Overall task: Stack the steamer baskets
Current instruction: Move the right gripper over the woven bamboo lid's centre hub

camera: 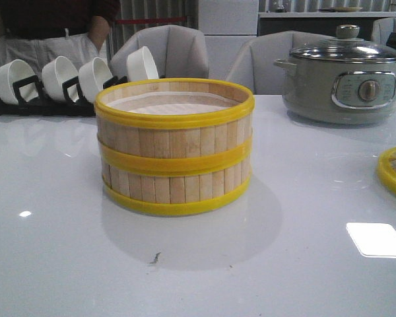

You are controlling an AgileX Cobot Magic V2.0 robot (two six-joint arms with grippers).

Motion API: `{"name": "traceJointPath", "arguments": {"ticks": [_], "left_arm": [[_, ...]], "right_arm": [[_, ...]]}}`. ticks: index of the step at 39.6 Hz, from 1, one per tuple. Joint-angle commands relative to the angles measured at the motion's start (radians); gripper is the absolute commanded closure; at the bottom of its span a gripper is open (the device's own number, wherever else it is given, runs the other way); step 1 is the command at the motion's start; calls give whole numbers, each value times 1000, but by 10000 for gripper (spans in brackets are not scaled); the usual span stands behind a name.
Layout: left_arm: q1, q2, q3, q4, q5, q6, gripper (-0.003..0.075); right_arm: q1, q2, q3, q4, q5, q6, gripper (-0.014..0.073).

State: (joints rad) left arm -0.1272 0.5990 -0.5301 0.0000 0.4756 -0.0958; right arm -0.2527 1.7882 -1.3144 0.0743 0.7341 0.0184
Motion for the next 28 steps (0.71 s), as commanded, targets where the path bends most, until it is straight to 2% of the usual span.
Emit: {"name": "traceJointPath", "arguments": {"ticks": [1, 28], "left_arm": [[1, 0, -30, 0, -88, -9, 635], [1, 0, -30, 0, -88, -9, 635]], "right_arm": [[-6, -28, -46, -30, -14, -3, 223], [-10, 26, -47, -51, -46, -3, 223]]}}
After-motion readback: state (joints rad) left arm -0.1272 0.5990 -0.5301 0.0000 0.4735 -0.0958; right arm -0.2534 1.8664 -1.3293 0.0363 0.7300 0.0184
